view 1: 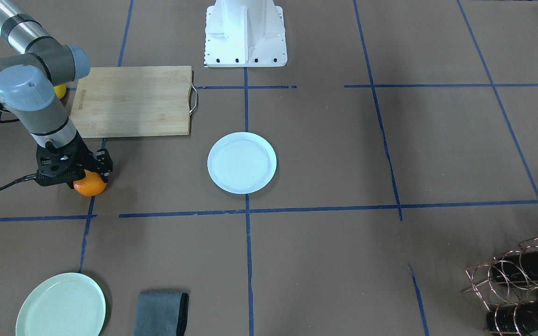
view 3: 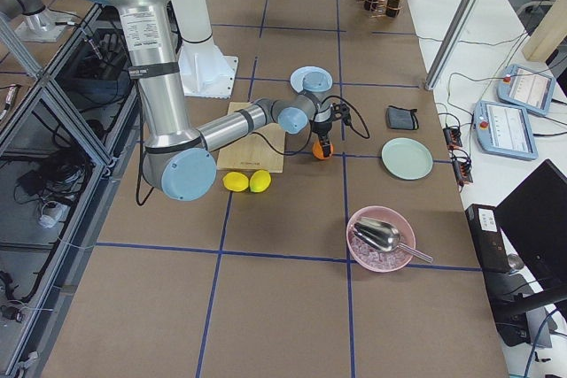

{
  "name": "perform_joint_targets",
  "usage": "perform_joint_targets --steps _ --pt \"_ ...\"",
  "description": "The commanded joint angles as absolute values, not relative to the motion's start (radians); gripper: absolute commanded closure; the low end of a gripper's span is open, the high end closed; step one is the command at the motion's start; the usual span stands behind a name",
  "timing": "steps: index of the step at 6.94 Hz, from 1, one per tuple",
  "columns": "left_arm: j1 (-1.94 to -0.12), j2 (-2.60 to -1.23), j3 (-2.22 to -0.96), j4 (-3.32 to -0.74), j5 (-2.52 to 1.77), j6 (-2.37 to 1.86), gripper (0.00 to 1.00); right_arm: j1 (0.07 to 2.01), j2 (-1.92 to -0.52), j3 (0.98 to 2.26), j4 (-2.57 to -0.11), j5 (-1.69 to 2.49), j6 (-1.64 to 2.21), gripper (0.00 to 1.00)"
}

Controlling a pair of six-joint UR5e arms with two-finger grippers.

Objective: Pick orange to plate
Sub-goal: 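Carry the orange with the right gripper over the light blue plate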

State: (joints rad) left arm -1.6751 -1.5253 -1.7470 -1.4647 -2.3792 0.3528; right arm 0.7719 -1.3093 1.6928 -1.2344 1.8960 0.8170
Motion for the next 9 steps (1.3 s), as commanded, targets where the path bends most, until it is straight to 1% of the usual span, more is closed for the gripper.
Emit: perform_joint_targets --steps 1,2,3,4,5,6,8,9 --pt "-1.675 -1.523 -1.755 -1.465 -2.379 0.351 0.00 0.708 -1.084 1.697 -1.433 1.885 0.995 0.78" --pt "-1.675 -1.525 -1.755 -1.465 -2.379 0.351 0.00 0.656 -0.972 1.694 -1.547 1.834 1.082 0.75" --pt "-1.675 -1.525 -1.755 -1.465 -2.379 0.351 0.00 0.599 -0.894 1.668 -1.580 1.753 1.156 0.71" --pt "-1.675 -1.525 -1.756 -1.465 -2.379 0.351 0.00 0.551 -0.796 1.578 -1.610 1.711 1.211 0.65" --pt "-1.675 -1.525 -1.756 -1.465 -2.379 0.351 0.00 0.501 -0.713 1.472 -1.614 1.622 1.253 0.56" --pt "-1.675 -1.525 -1.756 -1.465 -2.379 0.351 0.00 0.467 -0.671 1.412 -1.614 1.605 1.297 0.53" --pt "-1.675 -1.522 -1.756 -1.465 -2.379 0.351 0.00 0.422 -0.661 1.384 -1.623 1.557 1.319 0.50" --pt "-1.675 -1.520 -1.758 -1.465 -2.379 0.351 0.00 0.416 -0.666 1.384 -1.628 1.555 1.321 0.38"
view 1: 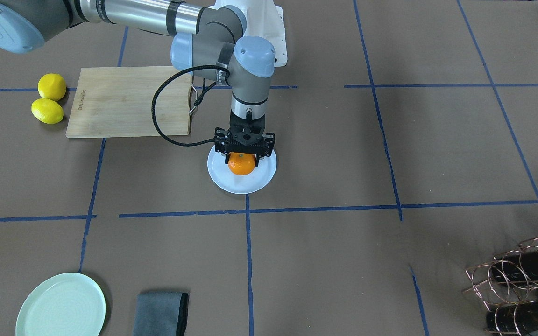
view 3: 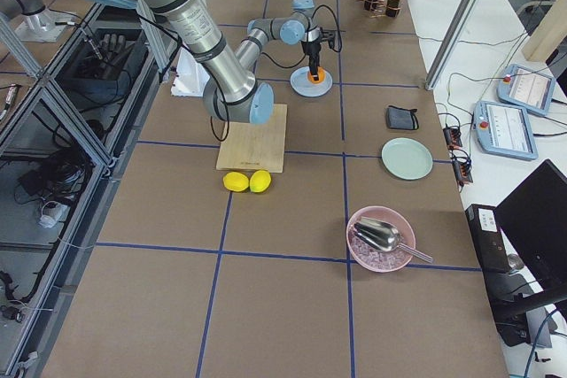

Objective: Pick orange to plate
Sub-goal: 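Carry the orange with the right gripper over the light blue plate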

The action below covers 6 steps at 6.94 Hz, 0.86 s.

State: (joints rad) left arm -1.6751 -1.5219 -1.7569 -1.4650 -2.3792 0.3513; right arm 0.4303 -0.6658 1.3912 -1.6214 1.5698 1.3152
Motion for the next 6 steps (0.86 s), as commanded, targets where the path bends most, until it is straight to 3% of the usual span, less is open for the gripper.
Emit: perform_joint_targets --steps 1,2,4,6 --pt "-1.675 -1.519 -1.758 -1.465 -2.379 0.351 0.00 0.416 -0.664 1.382 -1.628 1.555 1.321 0.14" --pt "-1.675 -1.519 -1.759 -1.465 -2.379 0.351 0.00 0.416 -0.664 1.384 -1.629 1.555 1.321 0.00" --pt "-1.675 -1.517 -1.761 -1.465 -2.379 0.354 0.00 0.452 -0.664 1.432 -1.631 1.575 1.303 0.00" --pt "-1.675 -1.519 -1.758 -1.460 -2.376 0.359 0.00 0.587 -0.713 1.573 -1.707 1.739 1.170 0.00"
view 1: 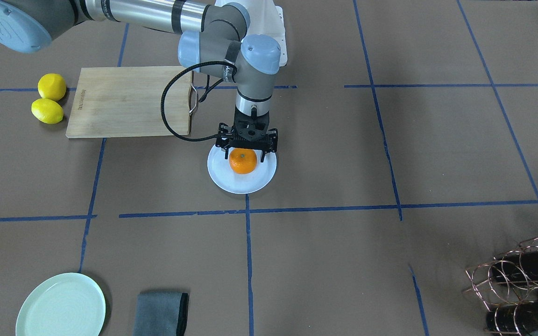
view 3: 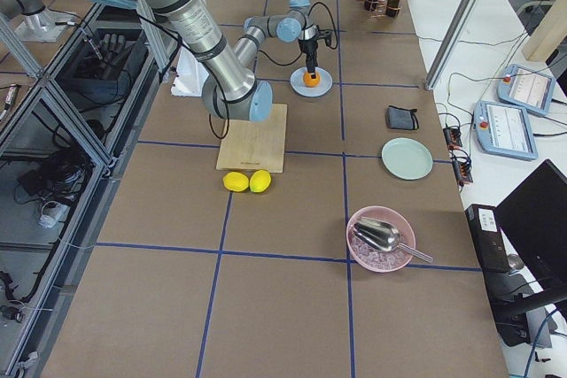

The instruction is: Pick orange to plate

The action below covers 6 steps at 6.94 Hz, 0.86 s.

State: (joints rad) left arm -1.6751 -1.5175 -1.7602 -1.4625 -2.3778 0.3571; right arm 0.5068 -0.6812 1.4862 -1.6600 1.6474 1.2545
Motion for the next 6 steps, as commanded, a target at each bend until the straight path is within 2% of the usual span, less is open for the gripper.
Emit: perform_joint_targets --steps 1,4,6 --pt "-1.675 -1.517 -1.747 -1.460 -2.378 0.360 0.00 0.673 -0.810 1.685 -1.723 1.828 1.053 0.00" --pt "-1.675 -1.519 -1.756 -1.453 -2.364 0.347 0.00 0.994 -1.102 1.885 -1.724 2.118 0.594 0.00" --pt "-1.675 -1.519 -1.750 -1.451 -2.365 0.347 0.00 1.220 -1.314 1.896 -1.717 2.222 0.168 0.00"
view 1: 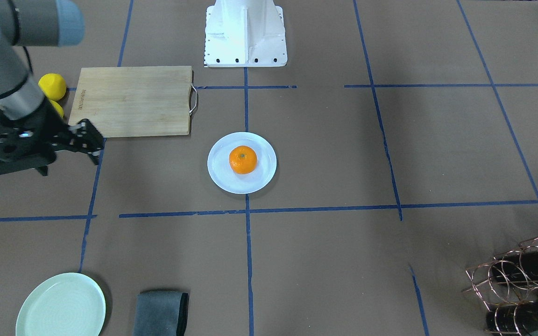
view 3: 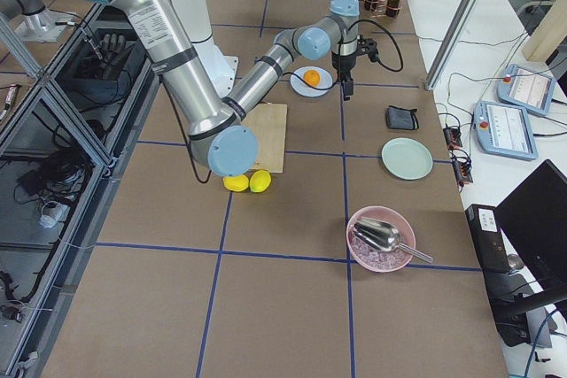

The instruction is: Pick orange to plate

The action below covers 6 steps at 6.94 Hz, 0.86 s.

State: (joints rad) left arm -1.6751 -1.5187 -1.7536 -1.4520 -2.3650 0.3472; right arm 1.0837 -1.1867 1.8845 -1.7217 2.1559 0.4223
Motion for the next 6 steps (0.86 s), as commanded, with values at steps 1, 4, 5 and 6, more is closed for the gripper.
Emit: perform_joint_targets --steps 1,4,5,6 --pt "-1.675 -1.517 -1.749 -1.451 -2.365 0.347 0.00 1.326 -1.406 1.893 -1.720 2.265 -0.017 0.00" --pt "-1.675 -1.514 -1.749 -1.453 -2.362 0.348 0.00 1.538 -1.619 1.847 -1.717 2.270 -0.198 0.00" --pt "-1.677 -1.513 -1.744 -1.453 -2.364 0.350 0.00 1.555 -1.711 1.845 -1.695 2.261 -0.196 0.00" --pt "-1.675 -1.488 -1.758 -1.457 -2.359 0.356 0.00 1.560 -1.759 1.838 -1.680 2.257 -0.199 0.00"
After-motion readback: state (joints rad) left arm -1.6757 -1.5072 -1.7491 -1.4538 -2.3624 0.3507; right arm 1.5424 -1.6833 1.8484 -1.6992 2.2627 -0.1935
